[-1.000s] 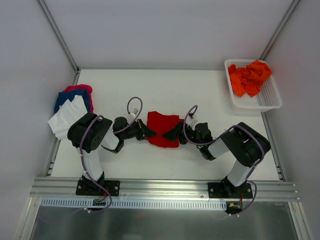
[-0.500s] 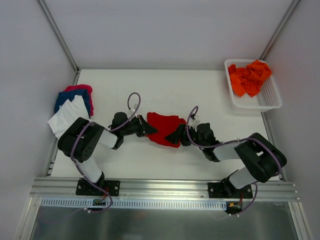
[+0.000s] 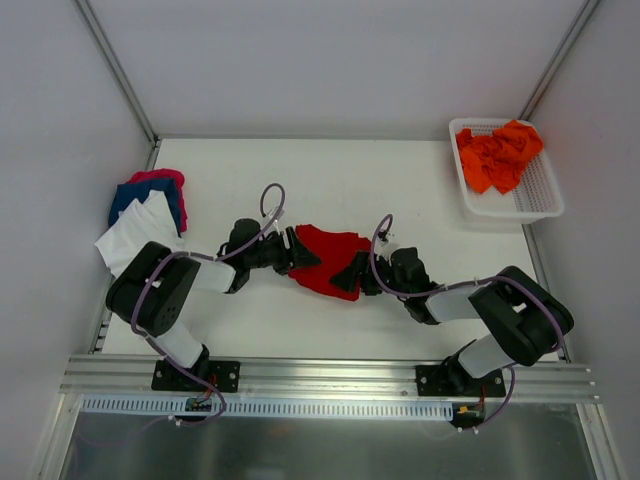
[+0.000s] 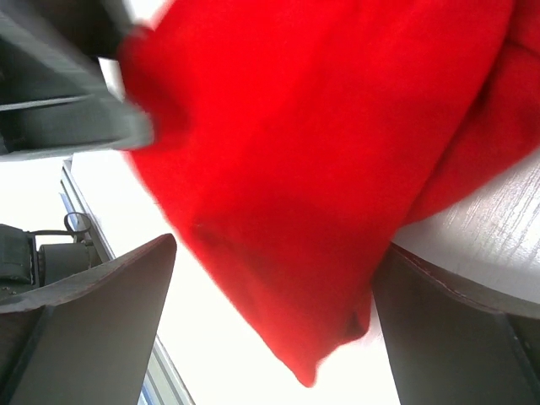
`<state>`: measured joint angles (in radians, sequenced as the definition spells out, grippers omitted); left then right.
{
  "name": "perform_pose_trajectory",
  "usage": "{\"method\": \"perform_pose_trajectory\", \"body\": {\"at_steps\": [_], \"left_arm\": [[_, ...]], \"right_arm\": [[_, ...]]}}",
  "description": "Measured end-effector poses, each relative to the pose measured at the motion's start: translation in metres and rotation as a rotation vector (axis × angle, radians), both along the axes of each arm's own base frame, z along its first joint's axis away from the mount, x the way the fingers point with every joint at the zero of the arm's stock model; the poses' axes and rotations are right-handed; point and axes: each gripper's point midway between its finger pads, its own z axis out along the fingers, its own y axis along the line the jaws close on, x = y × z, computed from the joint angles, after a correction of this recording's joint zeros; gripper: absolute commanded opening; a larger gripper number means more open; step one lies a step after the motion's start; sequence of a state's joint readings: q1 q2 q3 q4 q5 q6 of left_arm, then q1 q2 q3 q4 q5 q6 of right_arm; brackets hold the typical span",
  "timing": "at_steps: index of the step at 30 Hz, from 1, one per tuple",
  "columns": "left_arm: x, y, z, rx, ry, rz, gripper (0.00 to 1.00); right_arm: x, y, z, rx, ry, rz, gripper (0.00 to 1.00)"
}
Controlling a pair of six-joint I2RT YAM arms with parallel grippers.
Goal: Fold and stack the t-shirts
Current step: Fold the tshirt
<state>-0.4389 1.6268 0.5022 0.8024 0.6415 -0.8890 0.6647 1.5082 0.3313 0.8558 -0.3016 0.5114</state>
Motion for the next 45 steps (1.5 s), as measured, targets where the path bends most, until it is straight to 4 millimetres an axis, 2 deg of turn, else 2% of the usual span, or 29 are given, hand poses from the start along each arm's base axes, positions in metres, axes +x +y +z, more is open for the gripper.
{"method": "perform_pose_trajectory", "body": {"at_steps": [1,5,10,16,29,36,42,45], "left_arm": [[0.0,0.001,-0.004,0.014,0.006,0.003,0.99],[-0.005,0.008,-0.023,0.084,0.057,0.029,0.99],[-0.004,0.02,-0.027,0.177,0.036,0.081,0.99],[-0.009,0.049,-0.032,0.304,0.025,0.186,0.99],[-0.043,0.114,-0.037,0.498,0.037,0.379,0.99],[-0.039,0.129,-0.039,0.561,0.033,0.448,0.99],[-0.036,0.162,-0.04,0.684,0.054,0.594,0.99],[-0.035,0.175,-0.031,0.697,0.036,0.667,0.99]], "right_arm": [[0.0,0.0,0.0,0.0,0.0,0.001,0.99],[-0.001,0.001,0.0,-0.001,-0.001,0.002,0.99],[-0.002,0.002,0.0,-0.003,-0.003,0.006,0.99],[-0.006,0.002,0.002,-0.013,-0.004,0.013,0.99],[-0.014,0.008,0.004,-0.027,-0.017,0.038,0.99],[-0.016,0.022,0.012,-0.015,-0.036,0.072,0.99],[-0.018,0.021,0.009,-0.042,-0.036,0.069,1.0],[-0.017,0.019,0.008,-0.055,-0.042,0.064,0.99]]}}
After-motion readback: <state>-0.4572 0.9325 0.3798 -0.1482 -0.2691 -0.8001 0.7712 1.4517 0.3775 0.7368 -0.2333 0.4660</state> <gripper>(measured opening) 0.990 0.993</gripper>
